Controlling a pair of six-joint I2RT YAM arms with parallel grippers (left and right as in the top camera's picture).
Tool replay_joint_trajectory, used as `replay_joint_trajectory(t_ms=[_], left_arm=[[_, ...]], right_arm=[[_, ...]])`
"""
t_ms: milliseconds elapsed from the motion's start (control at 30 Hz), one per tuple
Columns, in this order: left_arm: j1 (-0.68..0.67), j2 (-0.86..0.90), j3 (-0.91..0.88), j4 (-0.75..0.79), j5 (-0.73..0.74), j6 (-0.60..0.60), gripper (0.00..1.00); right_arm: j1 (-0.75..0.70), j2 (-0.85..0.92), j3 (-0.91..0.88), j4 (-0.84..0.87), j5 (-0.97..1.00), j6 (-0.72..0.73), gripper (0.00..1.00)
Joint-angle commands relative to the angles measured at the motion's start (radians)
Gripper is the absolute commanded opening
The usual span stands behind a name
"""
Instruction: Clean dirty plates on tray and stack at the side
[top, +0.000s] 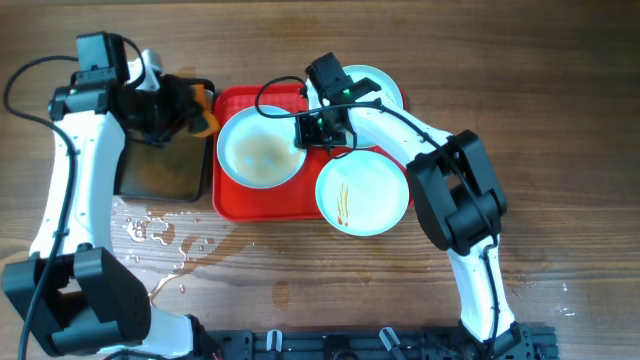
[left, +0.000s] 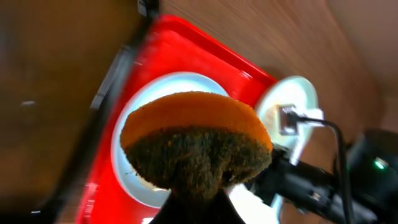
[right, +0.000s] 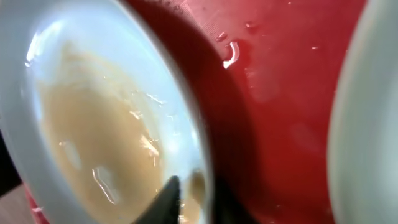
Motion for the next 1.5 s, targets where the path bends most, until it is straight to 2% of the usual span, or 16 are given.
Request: replay_joint_trajectory(t_ms=[0, 167, 333, 567, 933, 1167, 1467], left_arm=[[0.006, 0.000, 0.008, 0.000, -0.128, 0.023, 0.04], [0.006, 0.000, 0.008, 0.000, -0.181, 0.023, 0.04], [0.006, 0.000, 0.008, 0.000, -0.200, 0.023, 0.04], [0.006, 0.000, 0.008, 0.000, -0.256, 0.023, 0.04], [0.006, 0.000, 0.008, 0.001, -0.263, 0.022, 0.04], [0.006, 0.000, 0.008, 0.001, -0.263, 0.022, 0.04], [0.006, 0.000, 0.008, 0.001, -0.263, 0.023, 0.04]], right_arm=[[0.021, 0.063, -0.013, -0.002, 0.023, 0.001, 0.04], [0.018, 0.059, -0.012, -0.006, 0.019, 0.001, 0.04], [-0.014, -0.019, 0.013, -0.032, 0.040, -0.007, 0.04], [-0.017, -0.198, 0.014, -0.047, 0.267, -0.055, 0.04], [0.076, -0.268, 0.014, -0.040, 0.751, -0.141, 0.04], [0.215, -0.268, 0.014, -0.016, 1.156, -0.241, 0.04], [0.351, -0.268, 0.014, 0.036, 1.622, -0.271, 0.04]])
